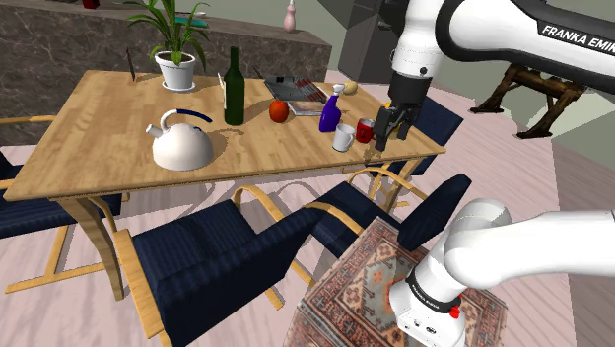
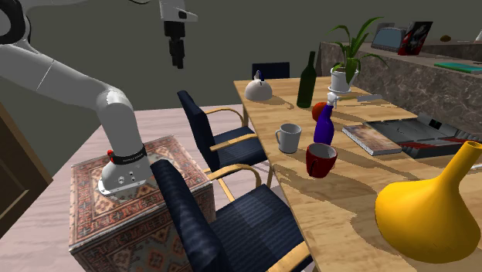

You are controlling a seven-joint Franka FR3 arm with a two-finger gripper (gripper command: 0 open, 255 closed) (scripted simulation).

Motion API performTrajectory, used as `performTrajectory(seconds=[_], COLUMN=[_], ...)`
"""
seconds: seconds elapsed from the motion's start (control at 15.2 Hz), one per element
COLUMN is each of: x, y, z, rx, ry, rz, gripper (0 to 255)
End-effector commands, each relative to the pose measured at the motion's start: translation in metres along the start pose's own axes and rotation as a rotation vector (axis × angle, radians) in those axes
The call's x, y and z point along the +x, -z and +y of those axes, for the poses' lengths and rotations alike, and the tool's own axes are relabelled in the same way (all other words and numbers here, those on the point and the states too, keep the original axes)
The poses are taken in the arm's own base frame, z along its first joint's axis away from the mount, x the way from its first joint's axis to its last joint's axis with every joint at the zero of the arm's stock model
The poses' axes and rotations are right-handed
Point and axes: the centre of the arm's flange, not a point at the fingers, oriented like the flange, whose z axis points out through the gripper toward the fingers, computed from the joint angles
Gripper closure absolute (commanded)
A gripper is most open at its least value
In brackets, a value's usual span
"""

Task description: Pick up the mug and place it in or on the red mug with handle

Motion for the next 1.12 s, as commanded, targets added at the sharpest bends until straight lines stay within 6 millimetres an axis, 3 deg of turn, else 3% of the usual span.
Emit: performTrajectory(seconds=[0.0, 1.06], x=[0.000, 0.153], y=[0.000, -0.083], z=[0.000, 0.116], rx=[0.000, 0.000], ry=[0.000, -0.003], rz=[0.000, 0.022], gripper=[0, 0])
